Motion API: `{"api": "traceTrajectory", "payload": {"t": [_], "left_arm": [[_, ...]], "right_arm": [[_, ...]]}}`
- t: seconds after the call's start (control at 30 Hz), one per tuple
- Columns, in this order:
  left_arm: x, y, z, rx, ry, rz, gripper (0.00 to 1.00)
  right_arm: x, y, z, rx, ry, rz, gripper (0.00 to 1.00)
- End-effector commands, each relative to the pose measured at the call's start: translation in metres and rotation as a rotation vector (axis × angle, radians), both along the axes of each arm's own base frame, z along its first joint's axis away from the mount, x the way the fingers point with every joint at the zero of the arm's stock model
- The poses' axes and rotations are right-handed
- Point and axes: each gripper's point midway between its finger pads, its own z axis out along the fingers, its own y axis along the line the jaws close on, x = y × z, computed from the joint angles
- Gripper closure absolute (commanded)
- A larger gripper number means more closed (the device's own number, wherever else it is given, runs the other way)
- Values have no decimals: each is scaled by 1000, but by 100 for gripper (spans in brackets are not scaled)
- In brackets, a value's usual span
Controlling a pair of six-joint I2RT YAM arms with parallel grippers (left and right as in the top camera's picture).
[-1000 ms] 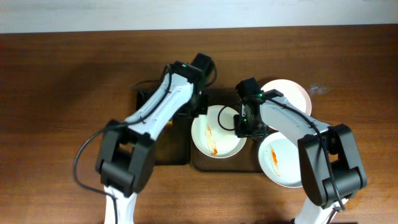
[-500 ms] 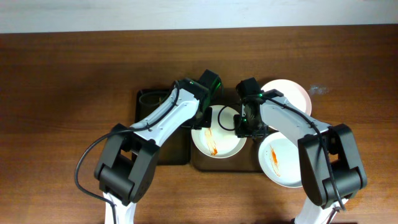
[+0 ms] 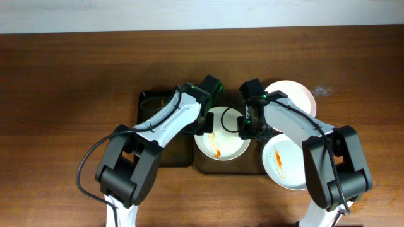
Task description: Clean dirty plates on tray and stack at the side
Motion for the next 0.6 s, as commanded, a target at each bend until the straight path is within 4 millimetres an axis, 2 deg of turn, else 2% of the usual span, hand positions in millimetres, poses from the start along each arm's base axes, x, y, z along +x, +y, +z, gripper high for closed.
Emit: {"api": "traceTrajectory", "payload": {"t": [0.0, 0.17, 0.3, 0.43, 0.57], "left_arm": [[3, 20, 3, 48, -6, 24, 100], [3, 20, 15, 35, -18, 7, 100], [8, 17, 42, -2, -80, 7, 100], [10, 16, 42, -7, -89, 8, 100], [30, 1, 46, -49, -175, -126, 100]], "right_arm": [[-13, -2, -15, -2, 61, -3, 65], [-13, -2, -15, -2, 61, -3, 65], [-13, -2, -15, -2, 62, -3, 65], [-13, -2, -15, -2, 61, -3, 65], [-13, -2, -15, -2, 61, -3, 65]]}}
